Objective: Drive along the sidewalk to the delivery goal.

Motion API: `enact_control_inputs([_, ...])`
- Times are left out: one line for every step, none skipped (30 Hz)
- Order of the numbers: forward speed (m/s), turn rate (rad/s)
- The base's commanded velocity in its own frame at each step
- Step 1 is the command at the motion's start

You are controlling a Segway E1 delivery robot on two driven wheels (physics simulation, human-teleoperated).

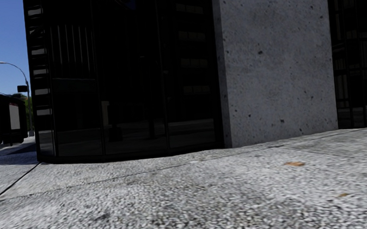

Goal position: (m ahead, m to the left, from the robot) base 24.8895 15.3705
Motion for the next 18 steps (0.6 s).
enact_control_inputs([1.25, 0.54])
enact_control_inputs([1.25, 0.54])
enact_control_inputs([1.25, 0.54])
enact_control_inputs([1.25, 0.54])
enact_control_inputs([1.25, 0.54])
enact_control_inputs([1.25, 0.54])
enact_control_inputs([1.24, 0.54])
enact_control_inputs([1.24, 0.54])
enact_control_inputs([1.24, 0.54])
enact_control_inputs([1.24, 0.54])
enact_control_inputs([1.24, 0.54])
enact_control_inputs([1.24, 0.54])
enact_control_inputs([1.24, 0.54])
enact_control_inputs([1.24, 0.54])
enact_control_inputs([1.24, 0.54])
enact_control_inputs([1.24, 0.54])
enact_control_inputs([1.24, 0.54])
enact_control_inputs([1.24, 0.53])
